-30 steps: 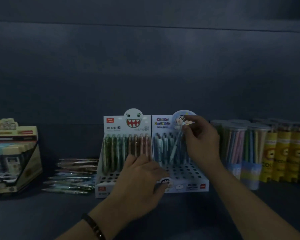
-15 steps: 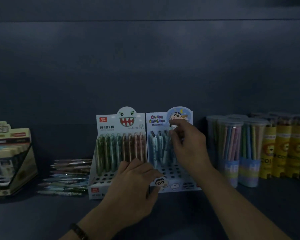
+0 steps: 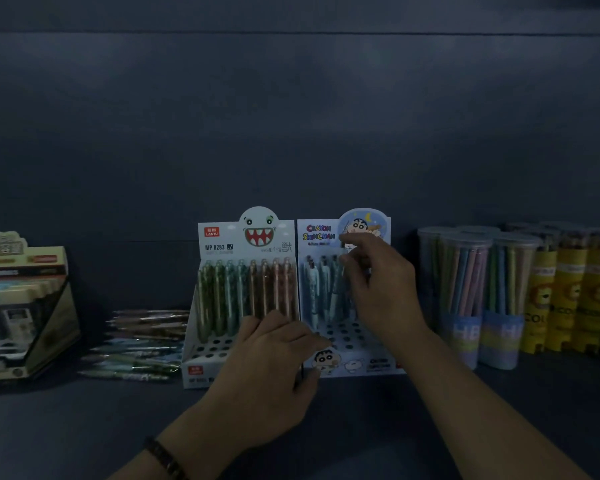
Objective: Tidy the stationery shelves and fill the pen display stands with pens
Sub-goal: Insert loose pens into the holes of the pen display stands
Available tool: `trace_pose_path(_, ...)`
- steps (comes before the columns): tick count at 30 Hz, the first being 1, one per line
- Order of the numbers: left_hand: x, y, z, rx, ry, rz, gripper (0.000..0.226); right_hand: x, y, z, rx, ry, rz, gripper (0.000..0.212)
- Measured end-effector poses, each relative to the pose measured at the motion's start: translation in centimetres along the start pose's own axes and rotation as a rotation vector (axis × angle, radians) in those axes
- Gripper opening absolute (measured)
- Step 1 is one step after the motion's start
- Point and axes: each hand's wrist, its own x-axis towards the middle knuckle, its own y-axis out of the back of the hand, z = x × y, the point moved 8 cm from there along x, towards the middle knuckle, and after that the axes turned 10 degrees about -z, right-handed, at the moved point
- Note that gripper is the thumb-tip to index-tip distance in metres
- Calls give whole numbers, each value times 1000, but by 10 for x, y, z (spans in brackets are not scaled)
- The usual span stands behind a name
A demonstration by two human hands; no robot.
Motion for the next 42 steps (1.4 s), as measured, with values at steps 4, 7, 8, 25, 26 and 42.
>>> trace_pose_path(4,0,1,1,-9,-7,-5,44,-1,-11,3,-8,-27,-96,28)
trace_pose_path(7,1,1,0,-15,-4,-8,44,-2,-15,1,-14,-35,-142,27)
trace_pose_path(8,1,0,0,-18,-4,-9,44,-3,-15,1,-7,-43,-152,26)
trace_pose_path(25,-2,4,0,-49,-27,-19,46,-20,-19,9,96,-246,-299,40)
trace_pose_path(26,-2,6,1,-57,-39,-3,46,-21,-19,7,110,-238,-293,41)
trace_pose_path(42,-89,68,-143,-39,149,127,31,-17,-78,-100,195,-192,-363,15)
